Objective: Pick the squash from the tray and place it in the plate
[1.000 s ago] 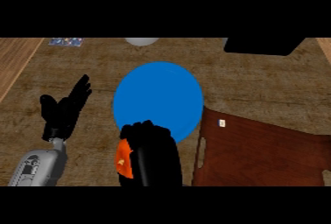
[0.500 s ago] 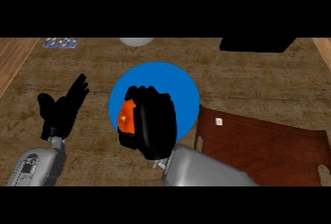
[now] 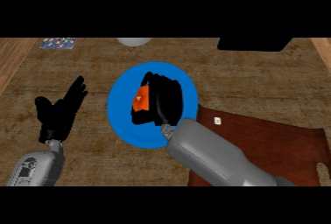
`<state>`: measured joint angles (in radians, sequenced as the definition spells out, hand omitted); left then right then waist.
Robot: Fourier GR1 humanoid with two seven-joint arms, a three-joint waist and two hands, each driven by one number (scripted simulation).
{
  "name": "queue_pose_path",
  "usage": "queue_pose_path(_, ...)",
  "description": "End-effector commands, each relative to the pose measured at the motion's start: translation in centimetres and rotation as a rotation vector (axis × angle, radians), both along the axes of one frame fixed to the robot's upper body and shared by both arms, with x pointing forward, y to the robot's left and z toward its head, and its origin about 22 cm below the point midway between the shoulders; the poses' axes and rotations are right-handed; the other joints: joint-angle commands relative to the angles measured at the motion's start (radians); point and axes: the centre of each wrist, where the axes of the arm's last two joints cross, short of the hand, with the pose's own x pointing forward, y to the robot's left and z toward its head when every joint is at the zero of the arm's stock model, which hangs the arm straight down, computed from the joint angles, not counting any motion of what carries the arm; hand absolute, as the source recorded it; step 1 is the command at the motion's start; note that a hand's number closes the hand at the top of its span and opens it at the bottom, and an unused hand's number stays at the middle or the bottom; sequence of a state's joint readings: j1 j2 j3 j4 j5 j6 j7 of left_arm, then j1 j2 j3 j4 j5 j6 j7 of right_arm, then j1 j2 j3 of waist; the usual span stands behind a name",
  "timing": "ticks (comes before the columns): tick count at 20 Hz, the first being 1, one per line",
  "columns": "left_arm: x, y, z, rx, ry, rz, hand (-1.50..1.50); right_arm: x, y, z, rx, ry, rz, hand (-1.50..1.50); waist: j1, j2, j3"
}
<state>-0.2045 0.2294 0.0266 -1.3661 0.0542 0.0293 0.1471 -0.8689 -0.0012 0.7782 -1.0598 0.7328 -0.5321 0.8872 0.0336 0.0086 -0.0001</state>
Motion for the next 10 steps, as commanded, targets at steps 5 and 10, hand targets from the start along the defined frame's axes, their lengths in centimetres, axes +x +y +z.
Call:
queue_pose_path(5, 1.1, 0.4, 0.1, -0.004, 0.006, -0.012, 0.00, 1.8, -1.3, -2.8, 0.073, 0.115, 0.133, -1.50, -0.003, 0.001, 0.000)
queue_pose_path(10, -0.5, 0.3, 0.7, -0.010, -0.006, 0.008, 0.00, 2.0, -1.5, -1.5, 0.159, -0.126, 0.224, -1.50, -0.008, -0.005, 0.001)
